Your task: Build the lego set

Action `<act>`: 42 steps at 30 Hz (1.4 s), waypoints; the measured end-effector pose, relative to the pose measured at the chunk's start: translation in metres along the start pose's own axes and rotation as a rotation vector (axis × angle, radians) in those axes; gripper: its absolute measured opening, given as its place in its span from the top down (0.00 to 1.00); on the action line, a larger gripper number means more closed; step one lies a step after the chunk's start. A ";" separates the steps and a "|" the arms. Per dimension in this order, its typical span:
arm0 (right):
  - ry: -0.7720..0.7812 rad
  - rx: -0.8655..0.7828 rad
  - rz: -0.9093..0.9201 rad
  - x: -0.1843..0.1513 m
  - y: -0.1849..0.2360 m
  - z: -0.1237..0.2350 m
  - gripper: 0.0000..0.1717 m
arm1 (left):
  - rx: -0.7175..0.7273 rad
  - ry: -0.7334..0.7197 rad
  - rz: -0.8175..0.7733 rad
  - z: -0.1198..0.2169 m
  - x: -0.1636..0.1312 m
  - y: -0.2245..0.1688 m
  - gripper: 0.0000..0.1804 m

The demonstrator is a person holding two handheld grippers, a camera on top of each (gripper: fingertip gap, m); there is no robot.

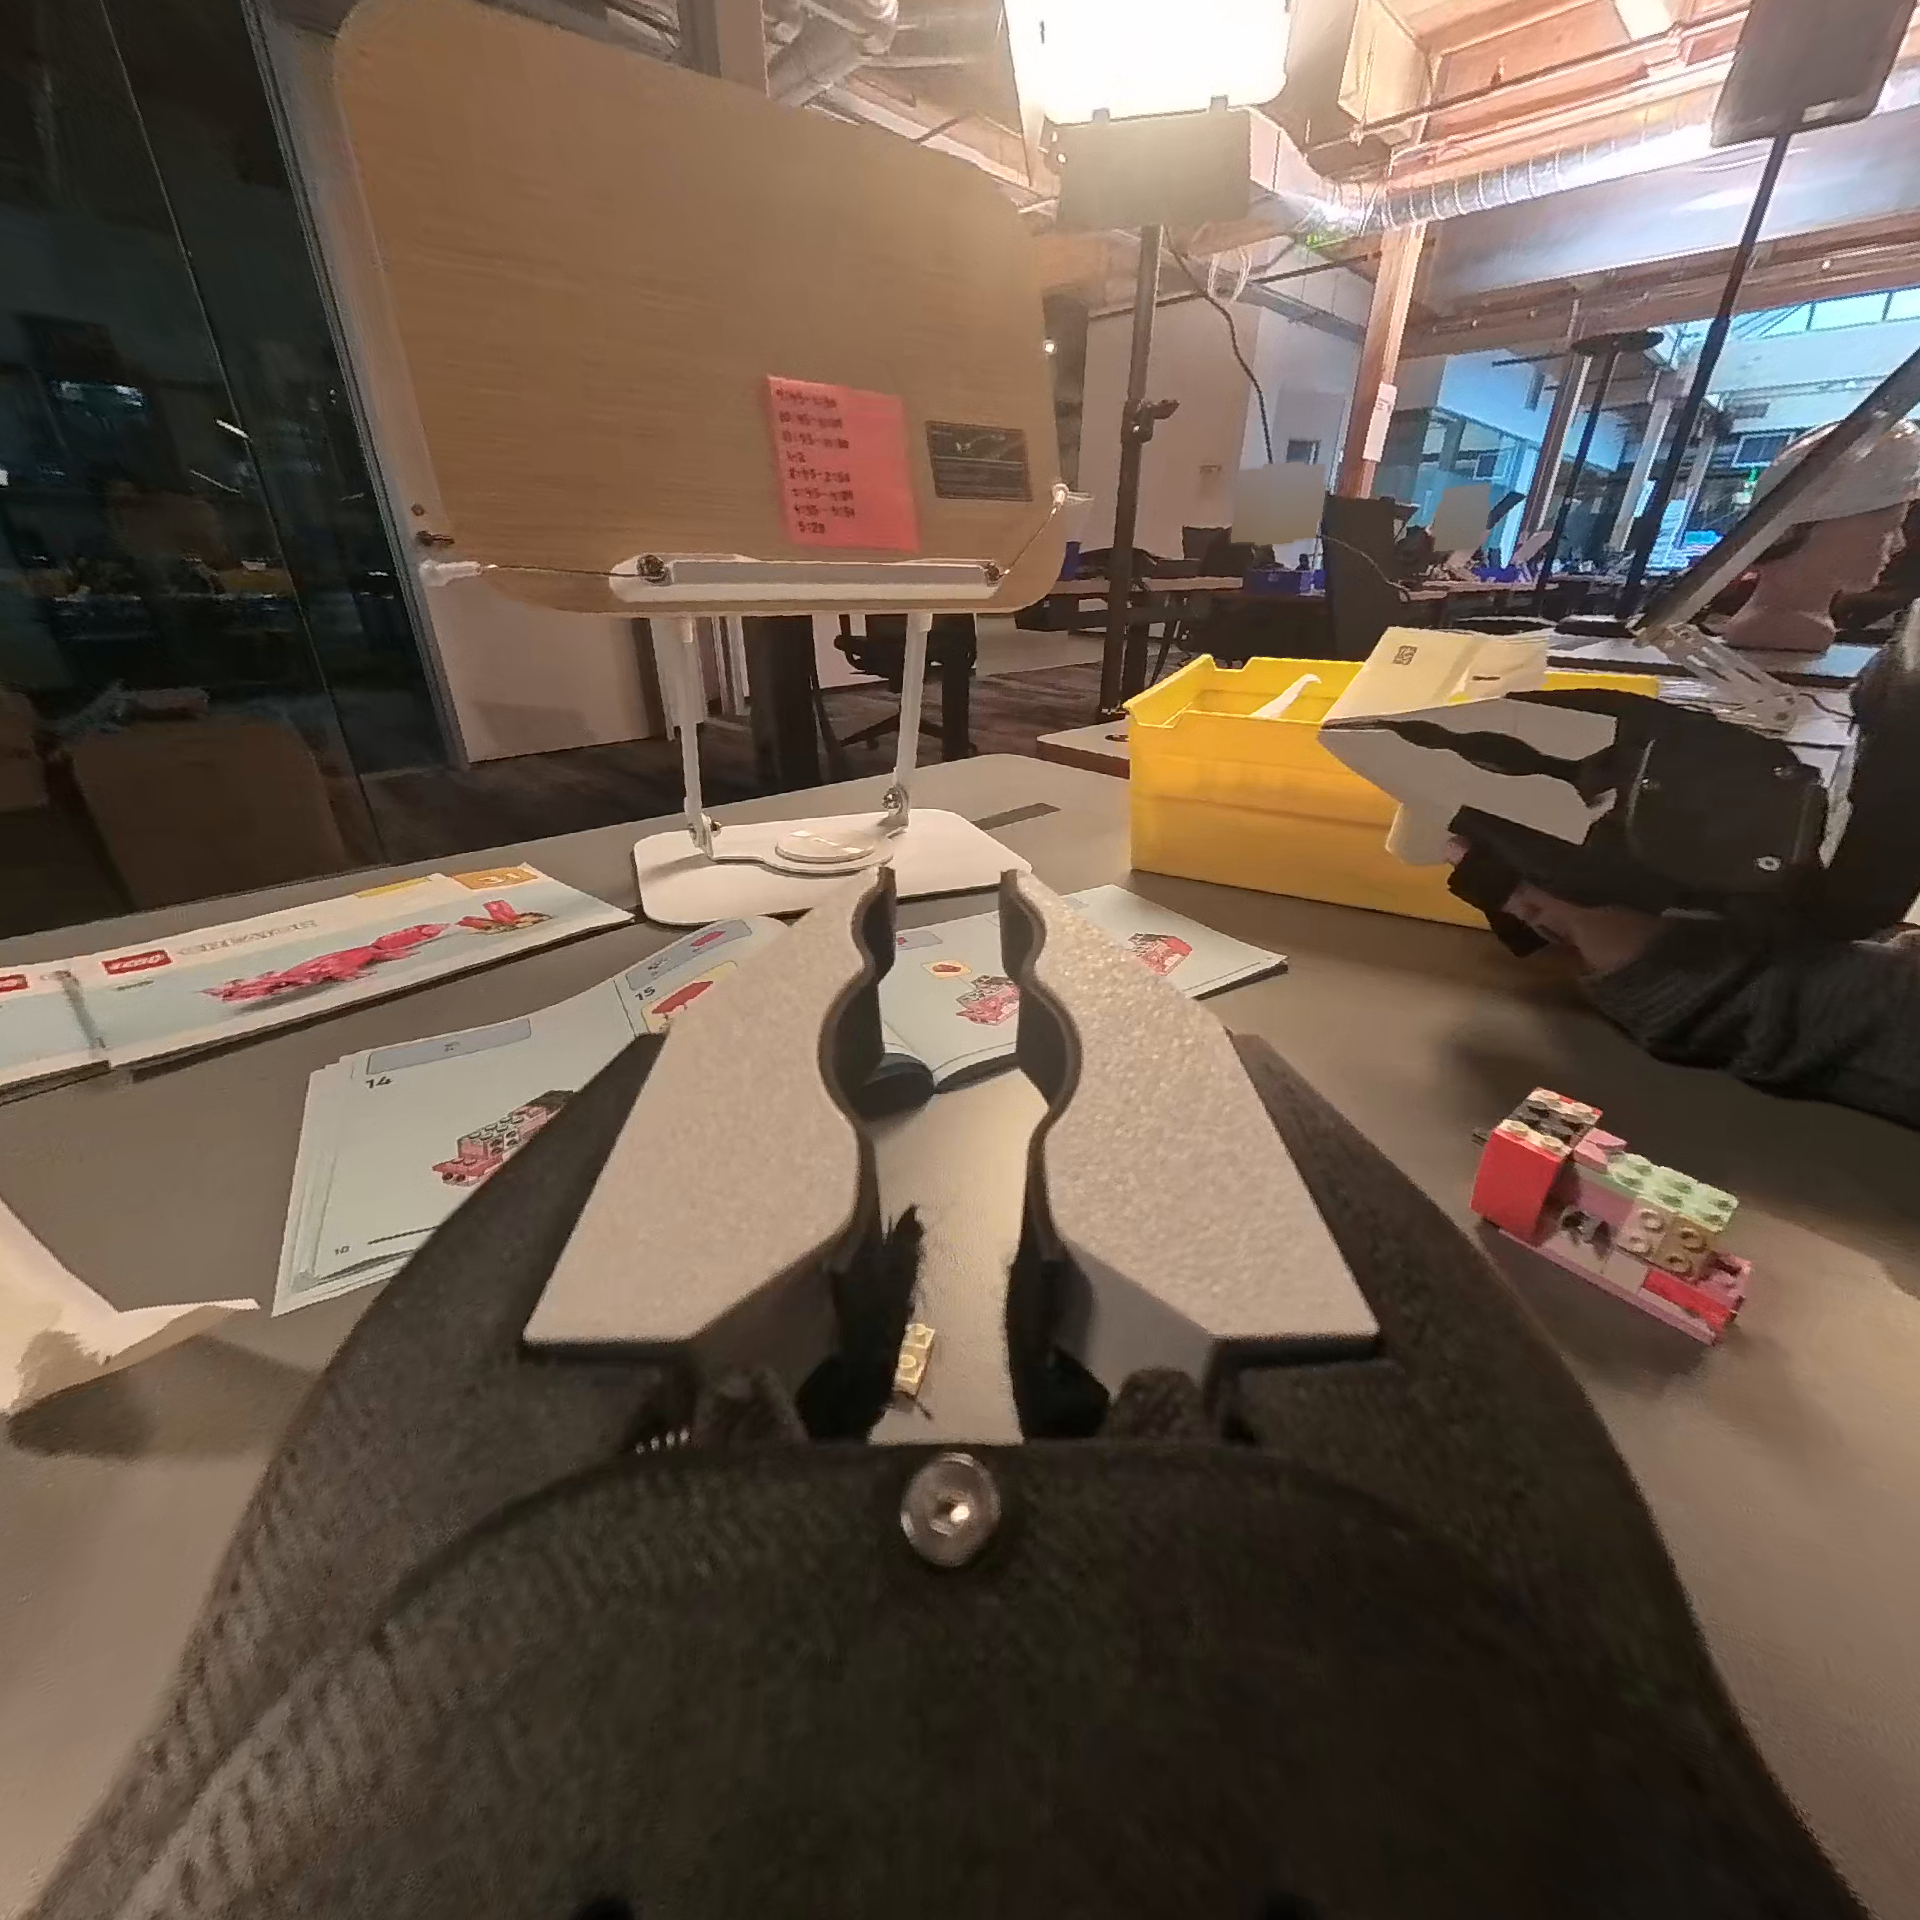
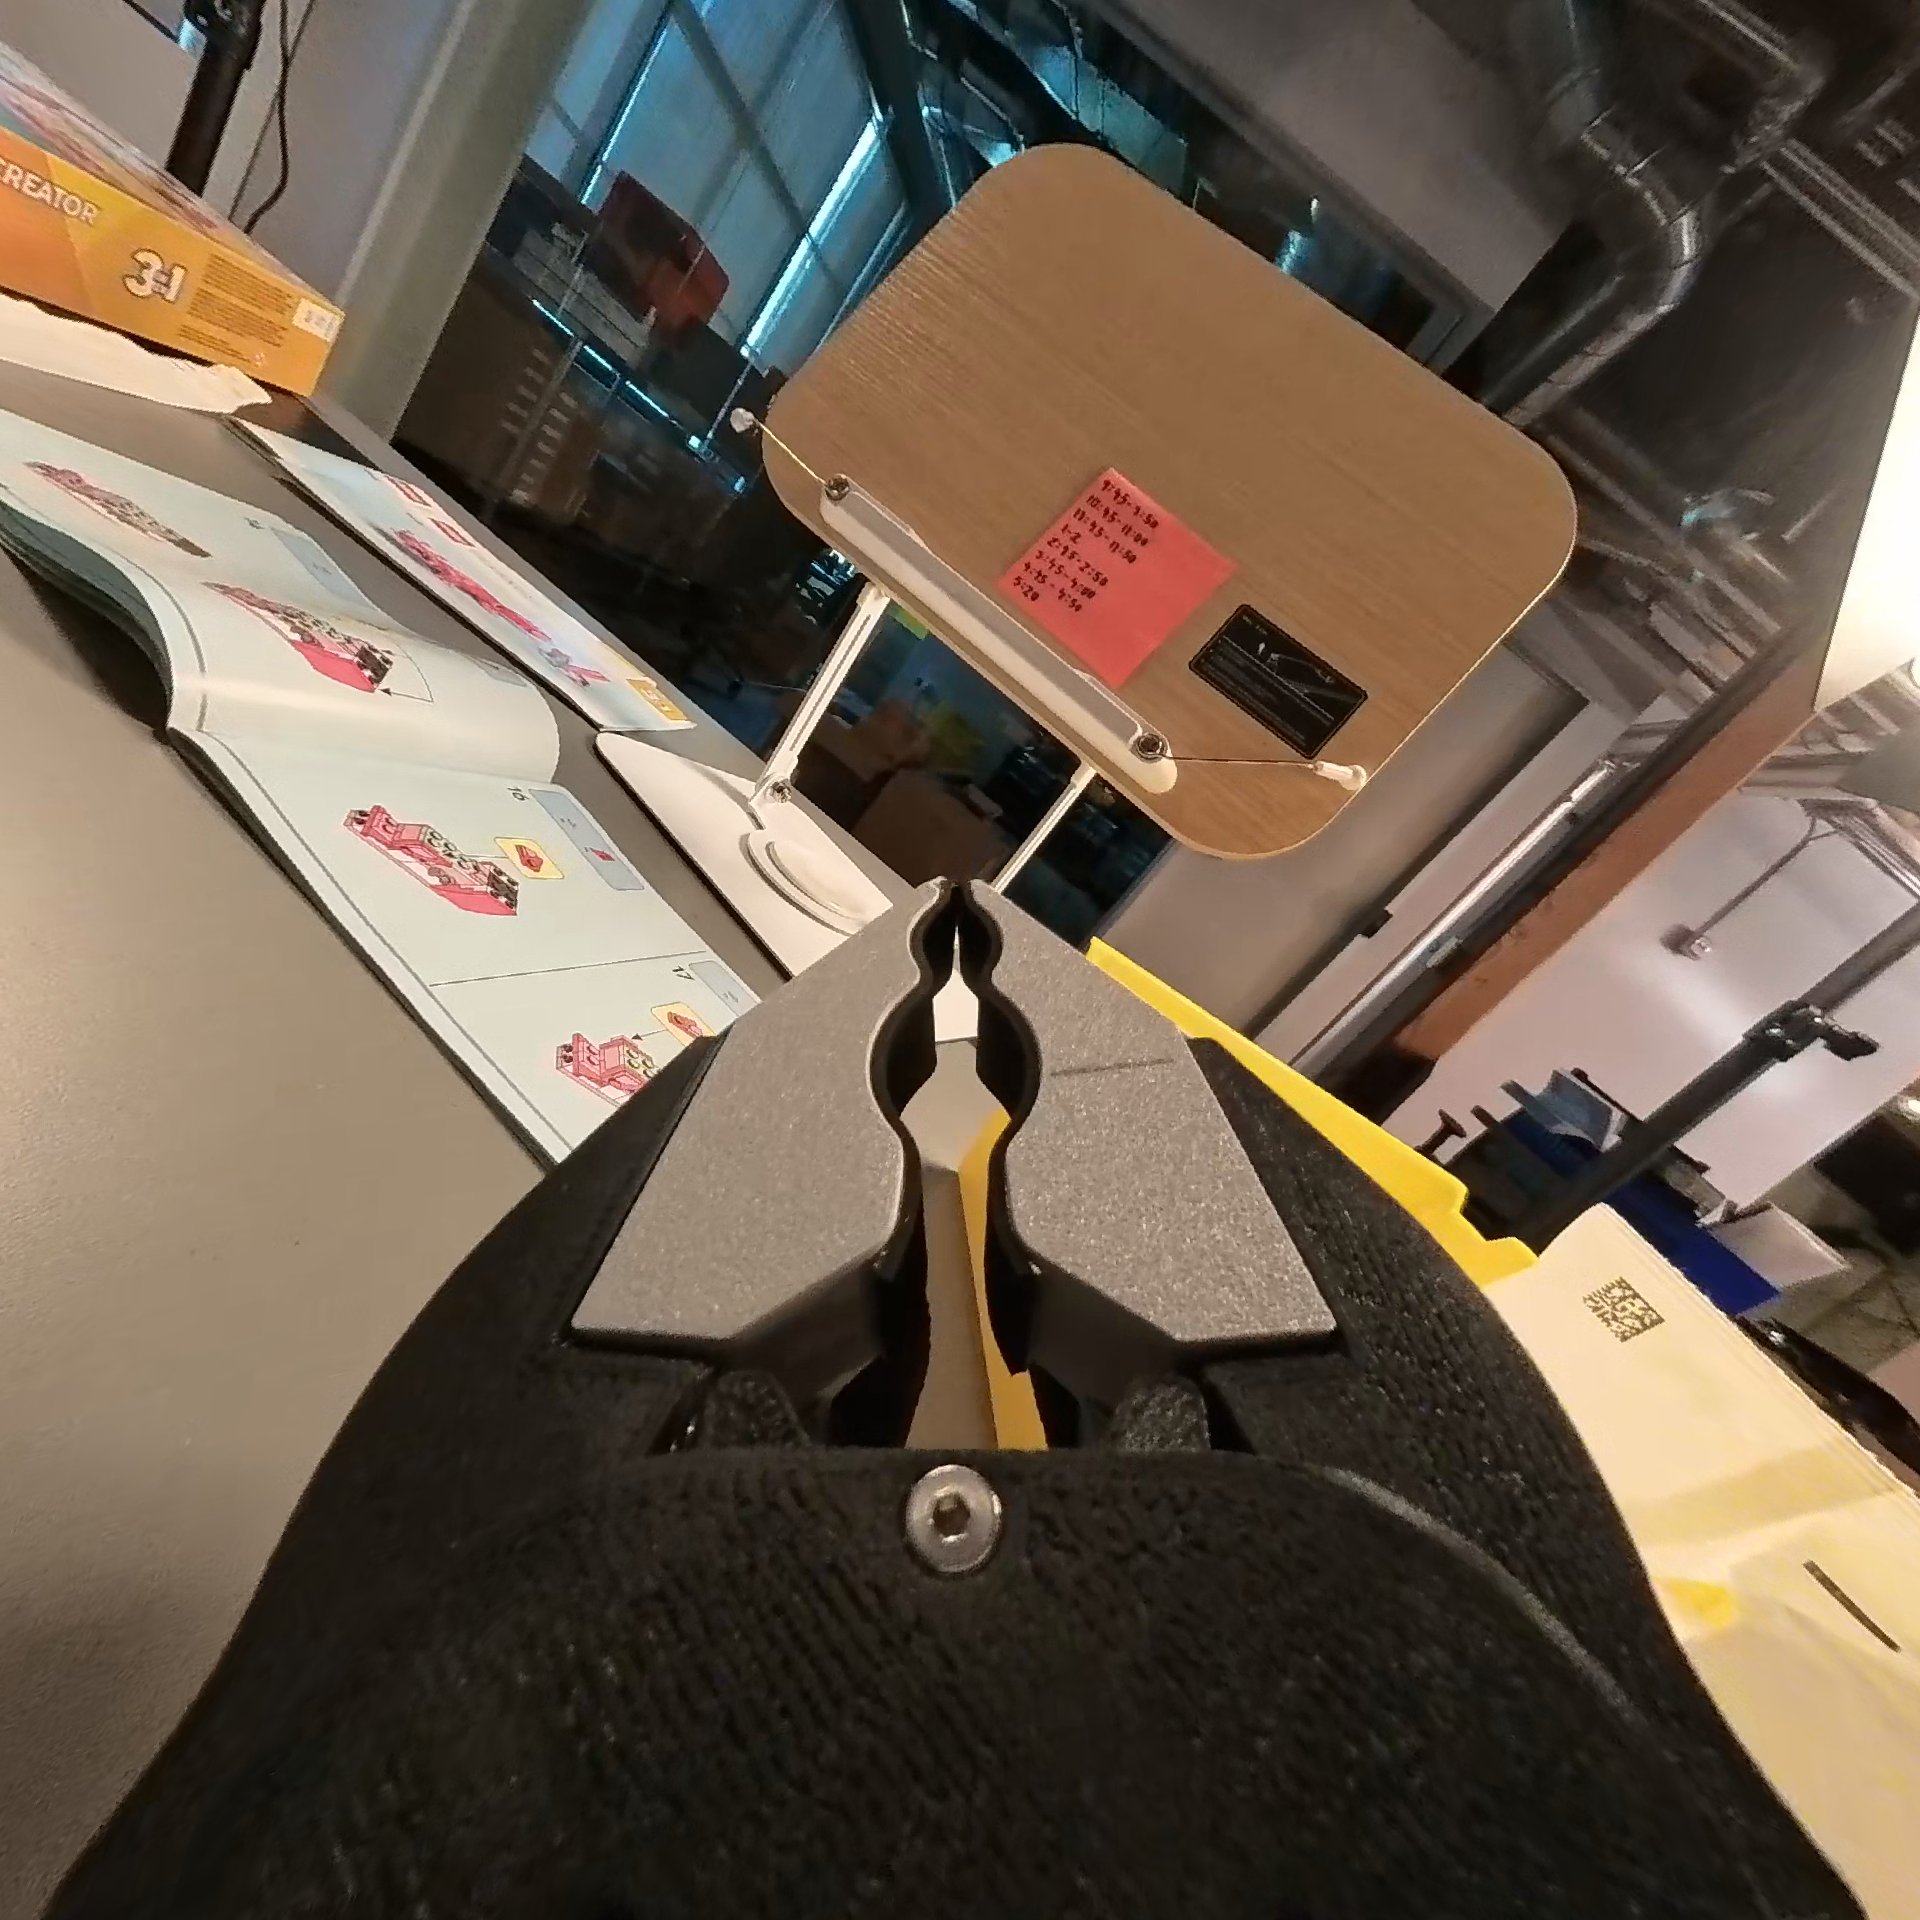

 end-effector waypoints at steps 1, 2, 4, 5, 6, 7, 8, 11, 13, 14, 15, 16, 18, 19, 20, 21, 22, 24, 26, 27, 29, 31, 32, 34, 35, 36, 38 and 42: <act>0.000 0.003 0.000 0.000 0.000 0.000 1.00 | 0.000 0.000 0.002 0.000 0.000 0.000 0.90; 0.001 0.006 0.000 0.000 0.001 0.000 1.00 | -0.001 0.001 0.002 0.000 0.000 0.000 0.90; 0.004 0.008 0.002 -0.001 0.001 -0.001 1.00 | -0.001 0.004 0.001 0.000 -0.001 0.000 0.90; 0.004 0.008 0.002 -0.001 0.001 -0.001 1.00 | -0.002 0.005 0.000 -0.001 -0.001 0.000 0.90; 0.004 0.008 0.001 -0.001 0.001 -0.001 1.00 | -0.003 0.006 -0.001 -0.001 -0.001 0.000 0.90; 0.004 0.009 0.000 -0.001 0.001 -0.001 1.00 | -0.004 0.007 -0.001 -0.001 -0.001 -0.001 0.90; 0.005 0.010 0.000 -0.001 0.001 -0.001 1.00 | -0.010 0.010 0.007 -0.001 -0.001 -0.002 0.90; -0.002 0.022 0.030 0.001 0.005 -0.001 1.00 | -0.148 0.085 0.096 -0.003 -0.006 -0.017 0.90; -0.009 0.038 0.059 0.004 0.009 -0.001 1.00 | -0.230 0.191 0.153 -0.006 -0.014 -0.024 0.87; -0.008 0.044 0.072 0.004 0.011 -0.001 1.00 | -0.251 0.249 0.175 -0.007 -0.019 -0.026 0.86; -0.005 0.048 0.081 0.004 0.012 -0.001 1.00 | -0.263 0.288 0.188 -0.008 -0.023 -0.026 0.86; 0.003 0.046 0.085 0.003 0.011 0.000 1.00 | -0.269 0.334 0.204 -0.009 -0.028 -0.027 0.86; 0.004 0.038 0.070 0.004 0.010 0.002 1.00 | -0.261 0.478 0.287 -0.011 -0.041 -0.028 0.86; 0.000 0.037 0.056 0.004 0.009 0.004 1.00 | -0.263 0.547 0.333 -0.012 -0.049 -0.031 0.86; -0.001 0.036 0.047 0.004 0.008 0.004 1.00 | -0.285 0.606 0.358 -0.012 -0.055 -0.037 0.86; 0.002 0.034 0.044 0.003 0.008 0.003 1.00 | -0.336 0.642 0.354 -0.011 -0.058 -0.046 0.87; 0.006 0.036 0.042 0.002 0.008 0.003 1.00 | -0.379 0.678 0.319 -0.010 -0.062 -0.055 0.89; 0.010 0.044 0.041 0.002 0.010 0.001 1.00 | -0.367 0.759 0.188 -0.008 -0.073 -0.062 0.89; 0.012 0.046 0.041 0.001 0.010 -0.001 1.00 | -0.284 0.811 0.075 -0.010 -0.084 -0.058 0.88; 0.012 0.045 0.038 0.001 0.011 -0.001 1.00 | -0.238 0.818 0.058 -0.012 -0.087 -0.054 0.88; 0.011 0.049 0.030 0.002 0.012 -0.003 1.00 | -0.136 0.800 0.122 -0.020 -0.089 -0.045 0.90; 0.005 0.053 0.052 0.004 0.015 -0.004 1.00 | -0.090 0.798 0.255 -0.028 -0.090 -0.041 0.91; 0.003 0.059 0.066 0.005 0.017 -0.005 1.00 | -0.091 0.818 0.283 -0.030 -0.092 -0.043 0.91; -0.001 0.069 0.088 0.008 0.020 -0.006 1.00 | -0.029 0.853 0.214 -0.030 -0.098 -0.036 0.91; -0.004 0.073 0.093 0.008 0.022 -0.006 1.00 | -0.003 0.858 0.170 -0.029 -0.098 -0.034 0.91; -0.005 0.075 0.093 0.009 0.022 -0.006 1.00 | 0.010 0.856 0.143 -0.029 -0.098 -0.033 0.91; -0.004 0.074 0.087 0.009 0.022 -0.007 1.00 | 0.003 0.854 0.136 -0.030 -0.098 -0.035 0.91; -0.001 0.067 0.080 0.008 0.021 -0.006 1.00 | 0.001 0.879 0.147 -0.030 -0.101 -0.035 0.96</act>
Point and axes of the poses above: each gripper's, where its closed fingertips meet, z back along the fingers, x out of its top, y = z × x across the jaws, the point moved 4 cm from there along z, back along the fingers, and after that the axes turned 10 degrees about z, right-handed, at the moved point
